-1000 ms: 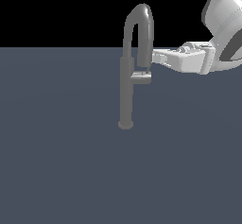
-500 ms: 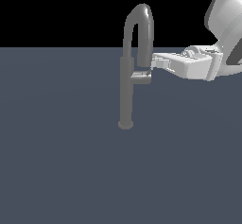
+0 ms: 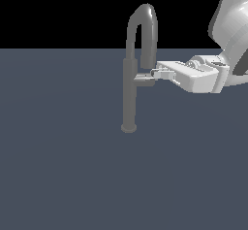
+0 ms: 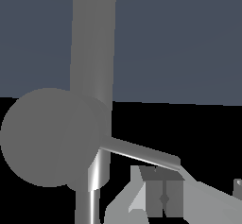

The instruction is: Turn on the faucet by rotating a designated handle.

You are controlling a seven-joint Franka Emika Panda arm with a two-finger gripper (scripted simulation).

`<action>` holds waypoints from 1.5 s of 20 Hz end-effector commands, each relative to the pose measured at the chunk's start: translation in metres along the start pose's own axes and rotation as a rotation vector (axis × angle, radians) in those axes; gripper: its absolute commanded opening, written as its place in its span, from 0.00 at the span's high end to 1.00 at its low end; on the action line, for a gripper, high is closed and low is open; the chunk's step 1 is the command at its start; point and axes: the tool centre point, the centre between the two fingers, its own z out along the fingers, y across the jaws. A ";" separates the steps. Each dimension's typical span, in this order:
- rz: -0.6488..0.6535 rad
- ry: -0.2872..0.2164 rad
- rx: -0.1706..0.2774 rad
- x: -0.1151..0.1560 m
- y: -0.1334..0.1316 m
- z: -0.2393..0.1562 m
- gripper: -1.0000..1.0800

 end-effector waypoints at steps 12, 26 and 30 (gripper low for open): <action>0.022 -0.006 0.002 0.052 -0.001 0.000 1.00; 0.016 -0.008 -0.001 0.072 -0.023 0.000 1.00; 0.033 -0.008 0.004 0.088 -0.028 0.000 1.00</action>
